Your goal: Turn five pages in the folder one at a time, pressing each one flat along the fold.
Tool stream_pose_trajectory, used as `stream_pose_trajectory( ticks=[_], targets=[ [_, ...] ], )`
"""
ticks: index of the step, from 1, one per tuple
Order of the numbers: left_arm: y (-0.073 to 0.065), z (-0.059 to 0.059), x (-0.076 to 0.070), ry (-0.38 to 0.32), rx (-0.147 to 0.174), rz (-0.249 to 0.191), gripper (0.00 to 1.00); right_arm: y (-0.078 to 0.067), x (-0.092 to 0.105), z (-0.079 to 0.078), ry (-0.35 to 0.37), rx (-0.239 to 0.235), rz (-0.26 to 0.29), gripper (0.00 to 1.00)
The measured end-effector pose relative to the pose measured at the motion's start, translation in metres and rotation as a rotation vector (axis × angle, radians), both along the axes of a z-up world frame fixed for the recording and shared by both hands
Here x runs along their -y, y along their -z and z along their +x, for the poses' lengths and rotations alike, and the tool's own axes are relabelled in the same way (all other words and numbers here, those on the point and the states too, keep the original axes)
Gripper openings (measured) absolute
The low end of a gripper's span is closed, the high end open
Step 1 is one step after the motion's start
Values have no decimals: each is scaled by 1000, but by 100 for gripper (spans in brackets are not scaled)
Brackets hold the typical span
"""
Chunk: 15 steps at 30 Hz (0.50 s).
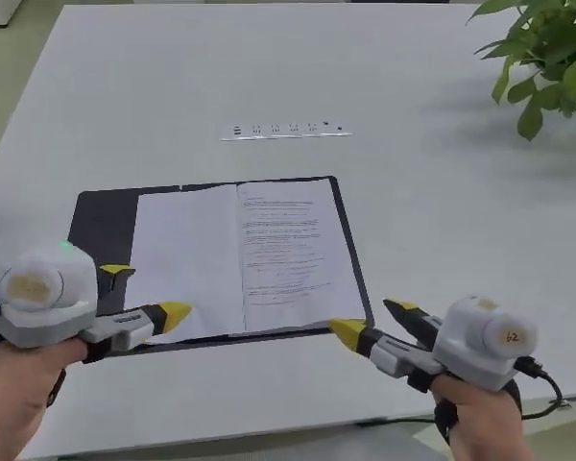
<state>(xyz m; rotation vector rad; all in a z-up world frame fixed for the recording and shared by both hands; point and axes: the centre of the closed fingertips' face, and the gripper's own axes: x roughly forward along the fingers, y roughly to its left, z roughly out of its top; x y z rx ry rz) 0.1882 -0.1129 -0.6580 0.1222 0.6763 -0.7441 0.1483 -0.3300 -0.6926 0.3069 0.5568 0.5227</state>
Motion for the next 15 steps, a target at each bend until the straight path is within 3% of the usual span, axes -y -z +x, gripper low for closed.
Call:
stream_pose_trajectory(
  ticks=[8,12,15],
  targets=[
    [17,6,51,131,-38,15,63,3,5,-1,5,-13,9,65],
    [24,9,72,192,-43,26,62,6,6,-3,9,-23,14,64],
    [31,17,87,204,-55,23,61,10,7,-4,11,-31,18,64]
  ],
)
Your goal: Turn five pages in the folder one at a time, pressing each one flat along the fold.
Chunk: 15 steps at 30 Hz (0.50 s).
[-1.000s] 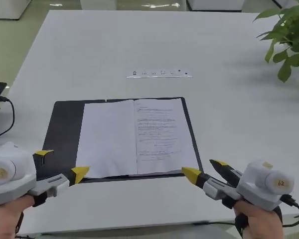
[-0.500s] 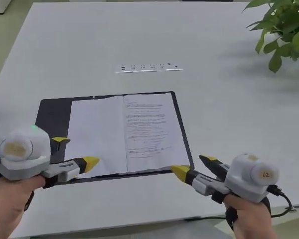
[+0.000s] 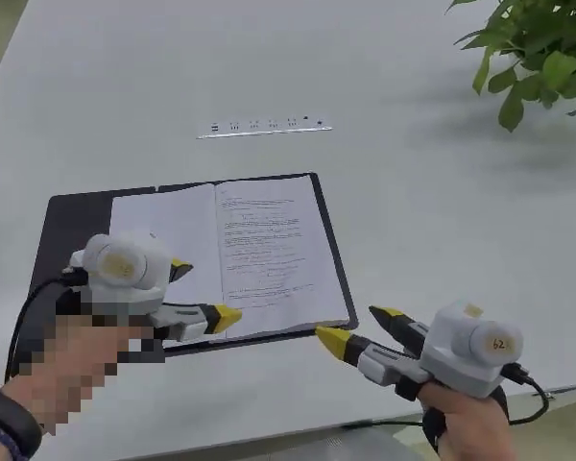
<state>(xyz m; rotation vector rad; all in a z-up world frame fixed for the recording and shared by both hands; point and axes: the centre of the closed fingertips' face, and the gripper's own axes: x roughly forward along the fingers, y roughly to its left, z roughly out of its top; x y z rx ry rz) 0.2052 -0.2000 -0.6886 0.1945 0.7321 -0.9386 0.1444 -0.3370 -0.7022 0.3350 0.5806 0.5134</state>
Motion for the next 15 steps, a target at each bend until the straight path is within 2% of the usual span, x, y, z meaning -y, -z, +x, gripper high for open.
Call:
stream_pose_trajectory(
  ticks=[1,4,8,10,15],
  targets=[
    [2,2,4,2,1,1,60,1,0,0,1,-3,1,64],
    [13,10,15,20,8,44,59,4,0,0,5,-14,7,63],
    [24,17,38,25,8,49,59,6,1,1,6,-23,7,63],
    [29,18,47,30,4,48,60,7,2,1,8,-26,7,63],
    [45,18,78,73,21,57,60,10,5,3,14,-33,10,63]
  ],
)
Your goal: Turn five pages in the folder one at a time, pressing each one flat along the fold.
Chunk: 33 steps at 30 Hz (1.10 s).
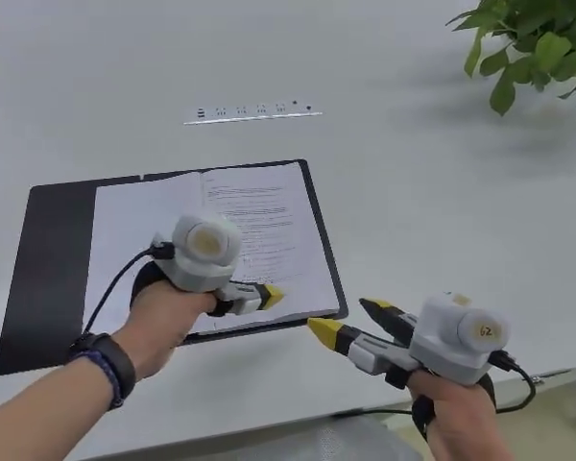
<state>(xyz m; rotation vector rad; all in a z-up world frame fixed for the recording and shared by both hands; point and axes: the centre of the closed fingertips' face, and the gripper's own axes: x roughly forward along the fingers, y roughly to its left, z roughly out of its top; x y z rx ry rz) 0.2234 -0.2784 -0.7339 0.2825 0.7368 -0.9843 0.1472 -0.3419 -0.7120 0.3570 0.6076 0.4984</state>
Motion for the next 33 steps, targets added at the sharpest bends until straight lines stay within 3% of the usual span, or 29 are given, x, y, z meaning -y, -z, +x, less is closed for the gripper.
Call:
stream_pose_trajectory(
  ticks=[4,6,8,13,21,24,28,33],
  targets=[
    [14,3,25,-18,-26,-38,61,3,0,0,-3,-8,3,63],
    [24,2,32,8,-3,13,61,3,-1,0,-5,-9,2,63],
    [31,5,31,28,52,85,62,4,-1,-1,-11,-11,-1,63],
    [49,-3,33,51,44,130,60,7,4,-3,-14,-22,-3,62],
    [49,-2,30,39,32,93,57,11,8,4,-20,-26,-6,59],
    [48,3,27,27,29,79,52,11,4,15,-26,-1,6,56],
    [47,5,25,16,20,69,47,17,0,30,-35,-7,3,55],
    [46,5,24,7,16,48,46,19,-10,61,-36,3,32,54]
  ],
)
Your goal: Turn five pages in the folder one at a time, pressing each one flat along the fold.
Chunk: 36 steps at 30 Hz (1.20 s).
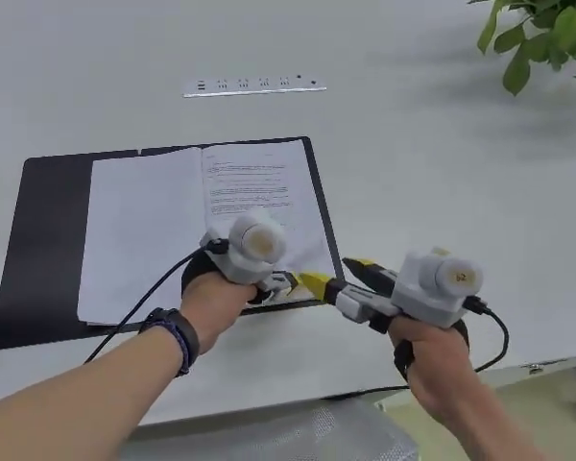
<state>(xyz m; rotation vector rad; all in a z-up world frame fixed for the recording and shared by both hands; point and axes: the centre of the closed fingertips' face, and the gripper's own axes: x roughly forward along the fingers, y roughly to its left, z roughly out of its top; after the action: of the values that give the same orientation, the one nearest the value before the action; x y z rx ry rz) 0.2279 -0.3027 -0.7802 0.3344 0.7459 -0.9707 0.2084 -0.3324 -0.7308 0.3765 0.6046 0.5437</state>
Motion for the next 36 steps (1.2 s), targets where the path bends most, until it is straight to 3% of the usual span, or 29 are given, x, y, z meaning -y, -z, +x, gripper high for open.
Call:
stream_pose_trajectory(
  ticks=[2,5,10,12,13,19,22,24,26,30,32,33,36],
  targets=[
    [0,-1,-1,0,5,-3,45,0,-2,8,9,-1,24,54],
    [0,0,-2,-3,5,-12,45,-1,-4,26,75,-13,125,52],
    [-1,-1,-4,-10,3,-24,43,4,-8,38,80,-28,160,50],
    [-2,-1,-6,-41,-24,-50,43,6,-10,37,69,-41,183,49],
    [-3,-2,-7,-52,-35,-60,42,5,-11,36,75,-51,219,48],
    [-7,-15,-14,-49,-78,-49,53,3,-4,26,98,-37,235,37],
    [-13,-19,-23,-85,-92,-71,56,0,-2,22,116,-37,261,27],
    [-16,-19,-27,-105,-93,-83,58,3,-2,19,140,-65,270,19],
    [-21,-20,-33,-127,-89,-103,58,2,-4,15,139,-53,279,14],
    [-26,-23,-47,-124,-79,-82,58,3,-5,12,159,-56,282,2],
    [-32,-27,-52,-131,-77,-96,58,6,-7,9,182,-106,300,0],
    [-36,-33,-54,-136,-77,-112,59,4,-10,8,174,-92,302,0],
    [-39,-44,-60,-119,-66,-98,61,1,-14,7,174,-83,312,0]
  ],
)
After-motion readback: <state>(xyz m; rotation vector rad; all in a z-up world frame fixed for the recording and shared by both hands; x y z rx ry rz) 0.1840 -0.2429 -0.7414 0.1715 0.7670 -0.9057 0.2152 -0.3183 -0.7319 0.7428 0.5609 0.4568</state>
